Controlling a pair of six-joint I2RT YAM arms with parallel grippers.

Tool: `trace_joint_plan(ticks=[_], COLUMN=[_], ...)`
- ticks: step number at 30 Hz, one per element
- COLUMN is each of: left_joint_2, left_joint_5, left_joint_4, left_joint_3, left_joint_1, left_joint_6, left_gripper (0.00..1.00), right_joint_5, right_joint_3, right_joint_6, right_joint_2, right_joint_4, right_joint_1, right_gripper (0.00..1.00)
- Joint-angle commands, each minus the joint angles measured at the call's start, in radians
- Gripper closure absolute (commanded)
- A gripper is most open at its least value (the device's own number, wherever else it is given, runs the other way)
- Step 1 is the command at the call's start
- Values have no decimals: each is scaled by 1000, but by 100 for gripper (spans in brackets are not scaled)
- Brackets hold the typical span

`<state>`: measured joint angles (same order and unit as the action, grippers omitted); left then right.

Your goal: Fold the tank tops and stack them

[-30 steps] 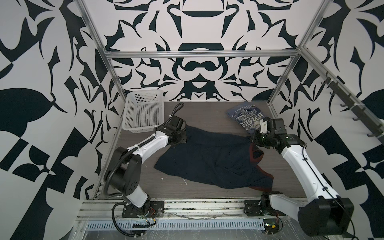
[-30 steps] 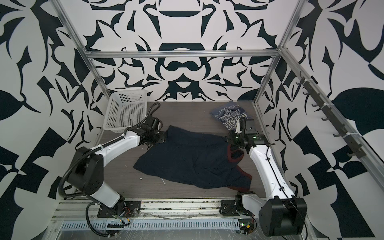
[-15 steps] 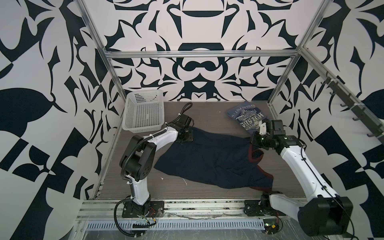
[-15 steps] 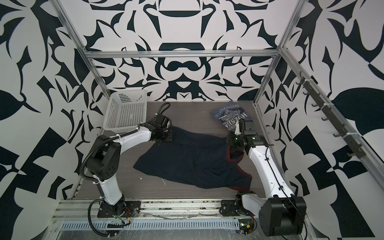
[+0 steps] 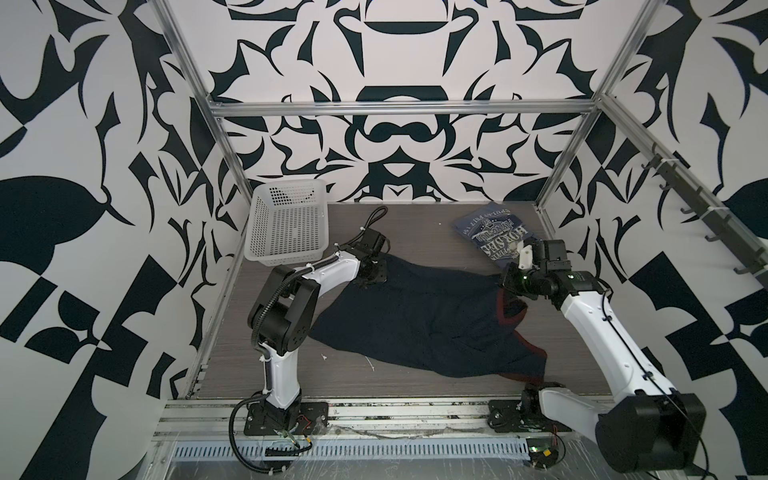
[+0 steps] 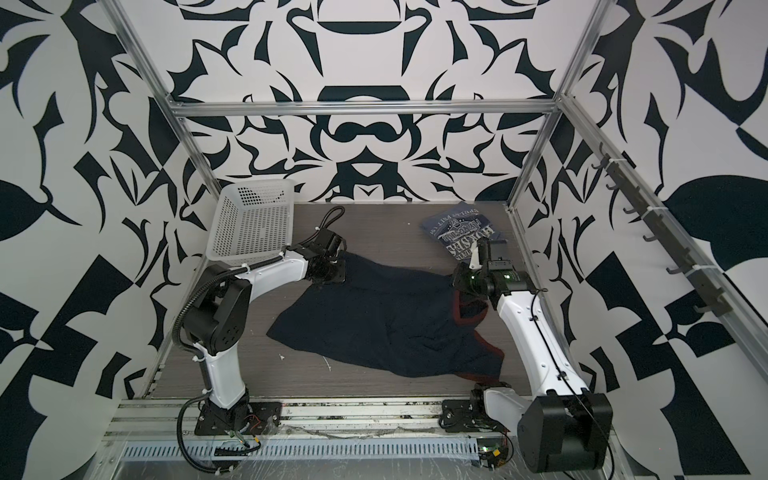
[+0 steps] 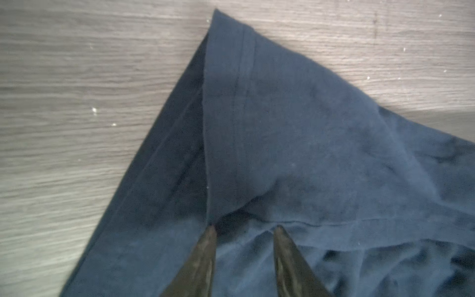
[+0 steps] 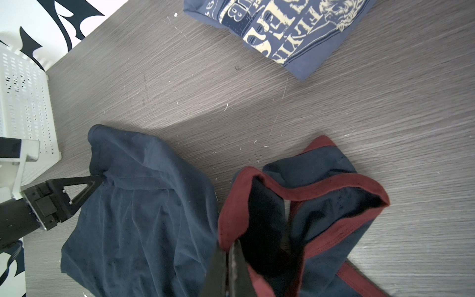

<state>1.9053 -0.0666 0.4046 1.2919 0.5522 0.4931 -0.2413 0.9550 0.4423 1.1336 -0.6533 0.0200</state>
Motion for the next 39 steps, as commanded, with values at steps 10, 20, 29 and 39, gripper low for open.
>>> trace_joint_plan(ticks=[10,20,29,39], left_joint_2=[7,33,62,34], left_joint_5=[-15,18,43,13], left_joint_4=[28,19,9,-3], left_joint_3=[6,27,34,32], left_joint_1=[-1,-1,-1,-1], left_joint_6=[25,29,40,46], left_gripper=[52,66,59,89], right_joint_5=[-7,-7,-5,-3], right_joint_3=[-9,-13,-12,-7], right_joint_6=[-2,-7,-7,-8], right_joint_2=[2,-2,-6,-8], right_joint_4=[25,22,20,16], right_joint_1=[-3,-4,-2,-5], right_gripper=[100,100,100,100])
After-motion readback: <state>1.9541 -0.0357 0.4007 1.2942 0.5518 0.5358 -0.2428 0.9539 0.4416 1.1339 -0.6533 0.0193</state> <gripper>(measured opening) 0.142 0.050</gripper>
